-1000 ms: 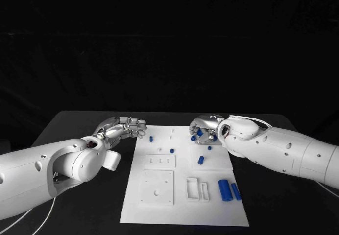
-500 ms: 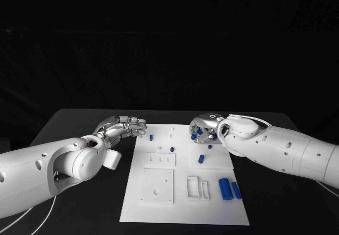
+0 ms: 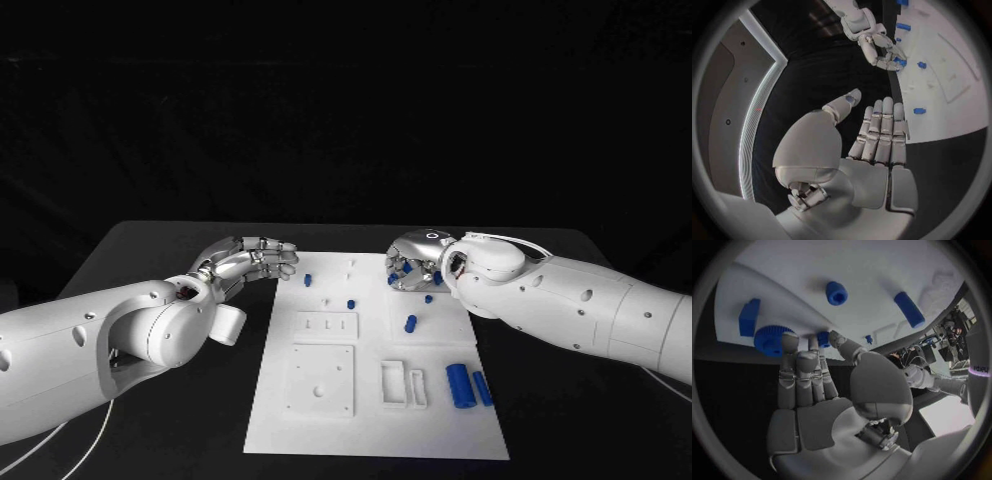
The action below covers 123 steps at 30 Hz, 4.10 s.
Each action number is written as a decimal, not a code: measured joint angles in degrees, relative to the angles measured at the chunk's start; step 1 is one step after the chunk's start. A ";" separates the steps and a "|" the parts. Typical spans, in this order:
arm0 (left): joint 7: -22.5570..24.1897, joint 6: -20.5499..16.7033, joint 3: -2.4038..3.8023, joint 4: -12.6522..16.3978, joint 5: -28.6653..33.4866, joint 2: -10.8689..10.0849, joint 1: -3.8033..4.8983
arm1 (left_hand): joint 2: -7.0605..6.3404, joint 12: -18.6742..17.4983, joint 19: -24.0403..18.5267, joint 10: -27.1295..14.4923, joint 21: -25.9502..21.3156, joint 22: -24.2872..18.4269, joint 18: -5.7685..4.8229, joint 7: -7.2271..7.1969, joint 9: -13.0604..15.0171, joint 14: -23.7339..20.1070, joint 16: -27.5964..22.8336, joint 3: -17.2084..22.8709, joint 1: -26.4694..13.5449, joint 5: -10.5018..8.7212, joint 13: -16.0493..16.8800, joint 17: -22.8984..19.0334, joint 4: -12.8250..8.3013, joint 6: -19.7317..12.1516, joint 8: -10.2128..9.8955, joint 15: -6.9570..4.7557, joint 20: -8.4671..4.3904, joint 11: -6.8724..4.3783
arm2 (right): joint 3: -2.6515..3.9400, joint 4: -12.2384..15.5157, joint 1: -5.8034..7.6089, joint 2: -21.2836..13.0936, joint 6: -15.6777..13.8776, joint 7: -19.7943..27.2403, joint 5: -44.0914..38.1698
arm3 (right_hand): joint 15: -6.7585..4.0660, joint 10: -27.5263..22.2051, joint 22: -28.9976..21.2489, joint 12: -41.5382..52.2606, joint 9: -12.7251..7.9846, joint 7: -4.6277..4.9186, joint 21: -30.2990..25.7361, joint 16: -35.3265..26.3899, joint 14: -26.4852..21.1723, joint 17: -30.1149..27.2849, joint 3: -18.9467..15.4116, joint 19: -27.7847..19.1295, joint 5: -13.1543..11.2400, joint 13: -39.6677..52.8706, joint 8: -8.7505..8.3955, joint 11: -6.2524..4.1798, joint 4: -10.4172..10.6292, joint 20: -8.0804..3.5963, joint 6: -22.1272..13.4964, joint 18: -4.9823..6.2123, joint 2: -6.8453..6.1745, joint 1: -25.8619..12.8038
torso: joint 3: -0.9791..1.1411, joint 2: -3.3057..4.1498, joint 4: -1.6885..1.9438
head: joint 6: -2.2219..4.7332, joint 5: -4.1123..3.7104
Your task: Assemble the parts on the task board
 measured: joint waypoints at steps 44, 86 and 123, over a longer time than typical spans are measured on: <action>-0.13 -0.07 0.01 -0.87 0.00 1.75 0.48 | 0.21 -0.23 0.00 0.00 0.00 -0.03 -0.30 0.00 0.00 0.00 0.00 0.70 -0.20 0.51 -0.03 -0.05 -0.70 0.00 -0.45 0.00 0.00 0.00 | 1.45 -6.90 -0.12 9.04 -10.80 -2.80 -0.56 | -1.29 2.52 -0.01 1.21 2.04 -1.24 0.97 0.77 -0.50 -0.97 5.75 0.21 -0.44 4.93 1.72 -1.13 -0.68 -0.21 2.43 0.08 -1.08 -0.54 | -0.24 0.53 -0.04 | 0.91 -0.03; -0.19 -0.06 0.02 -0.82 -0.05 1.78 2.20 | 0.20 -0.45 0.00 0.00 0.00 0.01 -0.33 0.00 0.05 0.00 0.00 0.96 -0.19 0.51 -0.02 -0.04 -0.96 0.00 -0.45 0.00 0.00 0.00 | 1.26 -8.45 -0.17 10.98 -13.24 -6.33 -3.36 | -1.45 2.29 -0.01 0.91 3.18 -1.24 0.96 0.77 -0.71 -1.21 6.38 0.32 -0.44 5.58 1.70 -1.31 -0.69 -0.31 2.39 0.08 -1.08 -0.54 | -0.87 1.81 0.44 | 3.07 0.60; -0.20 -0.05 0.02 -1.23 -0.06 1.59 2.25 | 0.20 -0.45 0.00 0.00 0.00 -0.02 -0.35 0.20 0.09 0.00 0.00 1.11 -0.19 0.51 -0.01 -0.04 -1.11 0.20 -0.45 0.00 0.00 0.00 | 1.29 -6.22 -0.29 11.32 -15.43 -6.86 -4.31 | -1.38 2.39 0.03 0.93 3.64 -1.38 1.20 0.97 -0.64 -1.32 6.95 0.31 -0.50 6.28 1.46 -1.19 -0.61 -0.30 2.53 0.08 -1.70 -0.69 | -1.09 2.16 0.42 | 3.53 0.54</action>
